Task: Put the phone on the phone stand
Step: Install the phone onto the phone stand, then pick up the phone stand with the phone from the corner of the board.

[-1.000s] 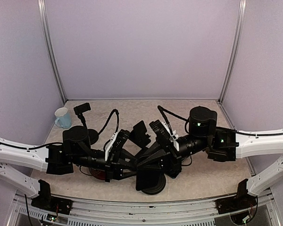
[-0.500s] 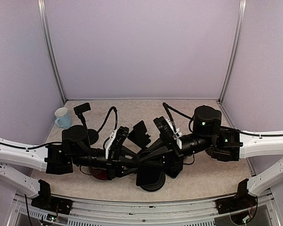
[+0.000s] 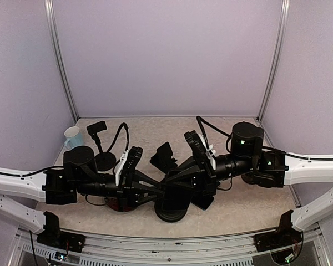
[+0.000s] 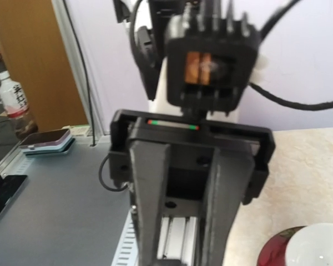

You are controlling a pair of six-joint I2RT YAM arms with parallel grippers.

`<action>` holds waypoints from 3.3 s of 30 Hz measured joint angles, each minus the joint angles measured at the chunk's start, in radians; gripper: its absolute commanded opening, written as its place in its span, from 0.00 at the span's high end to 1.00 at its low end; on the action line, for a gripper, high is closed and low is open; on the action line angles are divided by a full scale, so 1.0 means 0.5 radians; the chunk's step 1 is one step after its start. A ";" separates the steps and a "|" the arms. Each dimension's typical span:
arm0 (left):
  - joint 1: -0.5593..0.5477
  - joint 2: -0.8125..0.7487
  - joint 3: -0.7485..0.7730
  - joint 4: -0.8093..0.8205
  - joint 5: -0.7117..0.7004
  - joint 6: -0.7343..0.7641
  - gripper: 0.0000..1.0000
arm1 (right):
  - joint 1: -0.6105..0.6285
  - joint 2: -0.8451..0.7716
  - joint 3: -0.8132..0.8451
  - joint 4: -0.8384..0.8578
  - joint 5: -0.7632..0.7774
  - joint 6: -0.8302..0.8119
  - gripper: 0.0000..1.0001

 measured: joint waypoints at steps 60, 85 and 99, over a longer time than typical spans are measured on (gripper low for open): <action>0.066 0.045 -0.107 0.348 0.053 -0.105 0.12 | -0.074 0.206 0.077 -0.276 0.179 0.220 0.44; 0.066 -0.105 -0.192 0.346 0.002 -0.110 0.04 | -0.075 0.105 0.124 -0.450 0.642 0.238 0.07; 0.066 -0.060 -0.198 0.349 -0.002 -0.114 0.01 | -0.075 -0.030 -0.031 -0.433 0.696 0.251 0.07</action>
